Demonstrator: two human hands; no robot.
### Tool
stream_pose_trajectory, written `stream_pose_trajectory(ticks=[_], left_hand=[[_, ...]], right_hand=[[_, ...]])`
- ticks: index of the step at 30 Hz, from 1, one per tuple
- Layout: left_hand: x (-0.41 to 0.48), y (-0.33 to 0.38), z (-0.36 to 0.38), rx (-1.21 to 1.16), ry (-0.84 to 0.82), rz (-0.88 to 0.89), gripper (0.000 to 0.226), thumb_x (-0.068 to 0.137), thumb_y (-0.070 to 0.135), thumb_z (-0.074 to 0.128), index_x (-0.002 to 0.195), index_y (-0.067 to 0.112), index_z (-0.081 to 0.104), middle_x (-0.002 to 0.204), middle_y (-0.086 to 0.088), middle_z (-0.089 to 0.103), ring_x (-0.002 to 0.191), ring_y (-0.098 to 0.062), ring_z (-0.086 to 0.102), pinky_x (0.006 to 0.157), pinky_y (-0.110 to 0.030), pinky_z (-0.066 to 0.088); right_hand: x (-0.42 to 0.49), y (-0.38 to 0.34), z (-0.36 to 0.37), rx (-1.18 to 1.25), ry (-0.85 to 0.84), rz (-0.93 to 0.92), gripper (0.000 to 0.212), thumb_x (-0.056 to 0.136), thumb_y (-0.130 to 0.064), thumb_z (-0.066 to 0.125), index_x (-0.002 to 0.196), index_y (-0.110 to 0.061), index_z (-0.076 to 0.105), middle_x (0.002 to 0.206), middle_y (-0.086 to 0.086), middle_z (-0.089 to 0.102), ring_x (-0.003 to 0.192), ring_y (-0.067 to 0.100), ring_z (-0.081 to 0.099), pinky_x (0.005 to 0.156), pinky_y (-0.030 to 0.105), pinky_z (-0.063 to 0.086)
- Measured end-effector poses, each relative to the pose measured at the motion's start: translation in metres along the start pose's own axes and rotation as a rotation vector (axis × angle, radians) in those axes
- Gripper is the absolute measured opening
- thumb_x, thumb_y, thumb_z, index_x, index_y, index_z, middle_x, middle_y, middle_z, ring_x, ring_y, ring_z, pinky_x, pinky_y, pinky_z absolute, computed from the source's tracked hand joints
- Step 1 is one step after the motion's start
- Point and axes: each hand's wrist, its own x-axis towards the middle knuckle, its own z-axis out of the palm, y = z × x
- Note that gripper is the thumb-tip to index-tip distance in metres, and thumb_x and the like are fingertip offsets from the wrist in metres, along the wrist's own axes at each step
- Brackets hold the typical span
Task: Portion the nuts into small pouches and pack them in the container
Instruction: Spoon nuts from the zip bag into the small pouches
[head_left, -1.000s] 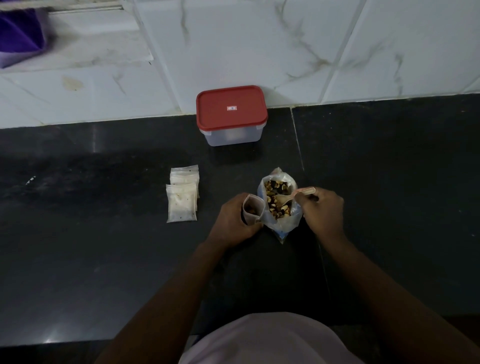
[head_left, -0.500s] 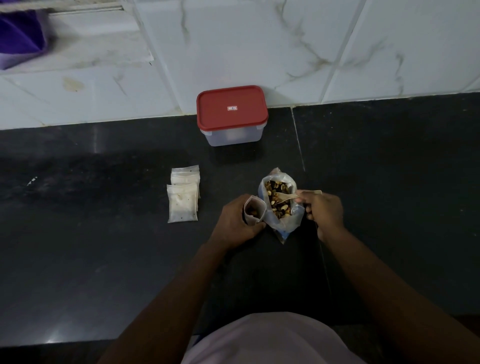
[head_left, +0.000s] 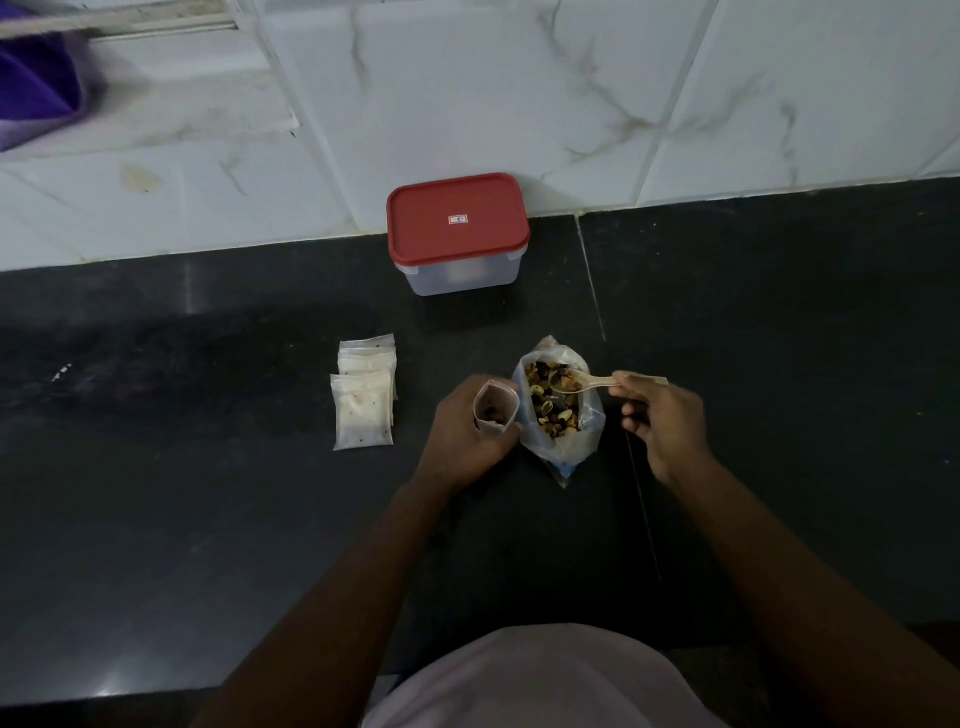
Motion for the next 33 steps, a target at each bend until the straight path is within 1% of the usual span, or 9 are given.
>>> stream_pose_trajectory(ticks=[6,12,15,17,19,21,26,30,33], left_hand=[[0.003,0.002,0.002,0.028,-0.034,-0.044,0.041,0.080,0.017,0.083,0.115,0.023,0.064,0.115,0.008,0.066,0.108,-0.007,0.065,0.092,-0.030,0.056],[0.000,0.003,0.005,0.005,-0.047,-0.077,0.040,0.081,0.017,0.082,0.116,0.022,0.063,0.114,0.009,0.067,0.105,-0.003,0.066,0.088,-0.022,0.056],[-0.001,0.004,0.004,-0.016,-0.053,-0.077,0.045,0.081,0.015,0.083,0.120,0.022,0.062,0.115,0.010,0.067,0.107,0.001,0.066,0.089,-0.016,0.055],[-0.003,0.003,0.003,-0.035,-0.043,-0.074,0.048,0.081,0.015,0.084,0.122,0.022,0.062,0.114,0.011,0.069,0.107,0.001,0.067,0.088,-0.015,0.054],[-0.004,0.002,0.002,-0.051,-0.039,-0.092,0.049,0.080,0.016,0.085,0.122,0.024,0.061,0.114,0.011,0.069,0.107,0.001,0.067,0.089,-0.020,0.056],[-0.005,0.000,0.002,-0.046,-0.045,-0.108,0.047,0.080,0.018,0.085,0.121,0.026,0.062,0.113,0.011,0.070,0.106,0.000,0.067,0.090,-0.024,0.058],[-0.006,-0.002,0.003,-0.019,-0.033,-0.086,0.042,0.080,0.018,0.085,0.115,0.025,0.064,0.111,0.011,0.070,0.104,-0.001,0.067,0.090,-0.026,0.057],[-0.005,-0.003,0.003,-0.011,-0.044,-0.086,0.041,0.080,0.021,0.085,0.115,0.027,0.065,0.111,0.011,0.069,0.105,-0.003,0.067,0.090,-0.028,0.058],[-0.005,-0.003,0.003,-0.010,-0.042,-0.082,0.041,0.079,0.022,0.086,0.115,0.027,0.065,0.110,0.011,0.069,0.103,-0.003,0.068,0.088,-0.025,0.058]], right_hand=[[-0.018,-0.017,0.002,0.028,-0.110,-0.117,0.012,0.092,-0.015,0.071,0.101,-0.009,0.075,0.084,0.001,0.074,0.068,0.009,0.056,0.062,0.026,0.045],[-0.038,-0.016,0.017,-0.078,-0.268,-0.257,0.011,0.092,-0.017,0.073,0.095,-0.007,0.077,0.082,0.006,0.074,0.068,0.012,0.057,0.061,0.026,0.046],[-0.042,-0.011,0.026,-0.181,-0.274,-0.326,0.007,0.088,-0.020,0.077,0.091,-0.014,0.079,0.082,0.004,0.076,0.071,0.011,0.062,0.062,0.028,0.049],[-0.043,-0.006,0.029,-0.275,-0.266,-0.396,0.008,0.087,-0.021,0.079,0.094,-0.021,0.080,0.087,-0.001,0.078,0.079,0.006,0.069,0.069,0.030,0.054],[-0.044,-0.003,0.030,-0.402,-0.253,-0.476,0.013,0.087,-0.020,0.079,0.100,-0.022,0.080,0.093,-0.006,0.078,0.090,0.005,0.072,0.080,0.032,0.058],[-0.047,-0.002,0.030,-0.493,-0.264,-0.536,0.017,0.088,-0.020,0.078,0.106,-0.021,0.079,0.098,-0.010,0.078,0.096,0.000,0.071,0.086,0.027,0.058],[-0.054,-0.001,0.028,-0.613,-0.335,-0.816,0.021,0.086,-0.015,0.081,0.105,-0.020,0.079,0.103,-0.013,0.075,0.100,-0.003,0.069,0.086,0.015,0.054],[-0.053,0.006,0.024,-0.642,-0.337,-0.929,0.025,0.083,-0.009,0.082,0.107,-0.016,0.079,0.105,-0.011,0.073,0.102,0.004,0.069,0.086,0.020,0.056],[-0.052,0.010,0.021,-0.627,-0.312,-0.963,0.025,0.084,-0.009,0.081,0.108,-0.015,0.078,0.106,-0.009,0.073,0.102,0.005,0.069,0.084,0.022,0.058]])
